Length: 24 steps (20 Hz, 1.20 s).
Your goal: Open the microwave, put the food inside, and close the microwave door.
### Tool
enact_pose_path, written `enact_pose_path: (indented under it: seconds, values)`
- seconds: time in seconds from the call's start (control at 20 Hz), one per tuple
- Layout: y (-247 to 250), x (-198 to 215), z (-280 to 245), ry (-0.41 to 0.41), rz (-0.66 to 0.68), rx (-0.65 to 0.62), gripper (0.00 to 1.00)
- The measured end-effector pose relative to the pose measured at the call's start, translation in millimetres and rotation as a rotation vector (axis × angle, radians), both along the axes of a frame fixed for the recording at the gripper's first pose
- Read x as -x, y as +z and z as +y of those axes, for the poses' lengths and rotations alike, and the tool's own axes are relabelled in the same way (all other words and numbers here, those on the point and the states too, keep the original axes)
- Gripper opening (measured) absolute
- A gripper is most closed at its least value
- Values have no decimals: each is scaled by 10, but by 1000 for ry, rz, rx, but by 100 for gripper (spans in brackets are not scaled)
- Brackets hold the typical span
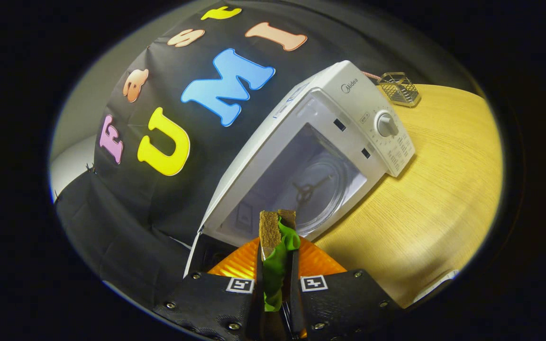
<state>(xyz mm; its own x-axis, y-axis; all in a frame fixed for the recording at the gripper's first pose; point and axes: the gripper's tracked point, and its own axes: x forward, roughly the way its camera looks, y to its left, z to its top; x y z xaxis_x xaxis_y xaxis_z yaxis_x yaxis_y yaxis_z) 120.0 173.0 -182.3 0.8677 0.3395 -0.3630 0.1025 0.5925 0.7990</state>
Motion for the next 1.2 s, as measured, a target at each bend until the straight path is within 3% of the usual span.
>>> enact_pose_path:
  seconds: [0.65, 1.2]
  values:
    - [-268, -992, 18, -222, -79, -20, 21]
    - [-721, -1418, 10, -307, -29, -36, 21]
